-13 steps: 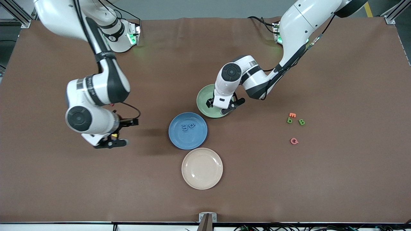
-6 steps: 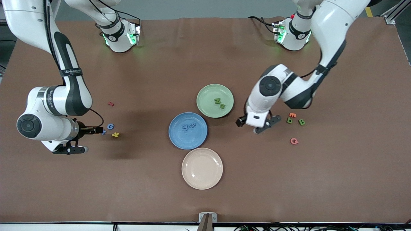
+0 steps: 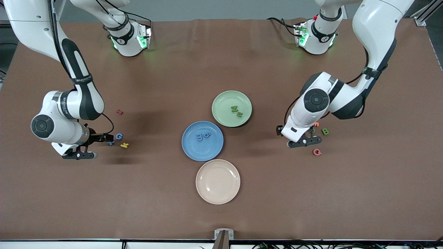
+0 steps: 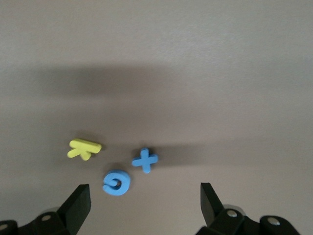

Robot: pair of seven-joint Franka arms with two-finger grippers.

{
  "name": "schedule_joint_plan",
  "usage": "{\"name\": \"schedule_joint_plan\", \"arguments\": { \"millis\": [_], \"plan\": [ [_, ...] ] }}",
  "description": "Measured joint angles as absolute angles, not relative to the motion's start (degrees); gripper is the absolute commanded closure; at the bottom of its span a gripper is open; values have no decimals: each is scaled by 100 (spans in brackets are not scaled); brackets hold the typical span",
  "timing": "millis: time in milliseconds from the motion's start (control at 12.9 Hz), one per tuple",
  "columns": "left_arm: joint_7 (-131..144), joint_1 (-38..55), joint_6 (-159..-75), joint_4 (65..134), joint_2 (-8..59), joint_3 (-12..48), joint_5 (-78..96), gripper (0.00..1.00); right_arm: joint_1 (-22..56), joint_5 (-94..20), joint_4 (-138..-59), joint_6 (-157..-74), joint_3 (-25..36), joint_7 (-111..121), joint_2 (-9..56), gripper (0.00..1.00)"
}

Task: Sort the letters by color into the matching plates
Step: 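Grasp the blue plus with the right gripper, green q with the left gripper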

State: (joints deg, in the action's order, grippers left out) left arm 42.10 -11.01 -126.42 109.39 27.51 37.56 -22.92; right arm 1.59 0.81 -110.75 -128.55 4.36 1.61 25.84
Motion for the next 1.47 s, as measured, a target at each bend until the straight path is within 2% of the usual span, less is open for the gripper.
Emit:
{"name": "schedule_joint_plan", "arguments": {
  "millis": [233,466,1086,1475],
  "plan": [
    [3110,-1433,-12640,11139,2641,3757,-2300,27,88,81,-11191,-13028,421,162,2662,25],
    [2173,-1776,-12715,11327,2567,3762,-2304,29,88,55,-11216,-13168,400,159,2804,33],
    [1285,-2478,-13999,12346,2559,3763,-2571,38,84,-203,-11217,-13412,384,159,3076,37],
    [1283,-2634,-14225,12602,2574,3758,-2801,45,75,-204,-11214,-13576,384,211,3220,41]
  ]
}}
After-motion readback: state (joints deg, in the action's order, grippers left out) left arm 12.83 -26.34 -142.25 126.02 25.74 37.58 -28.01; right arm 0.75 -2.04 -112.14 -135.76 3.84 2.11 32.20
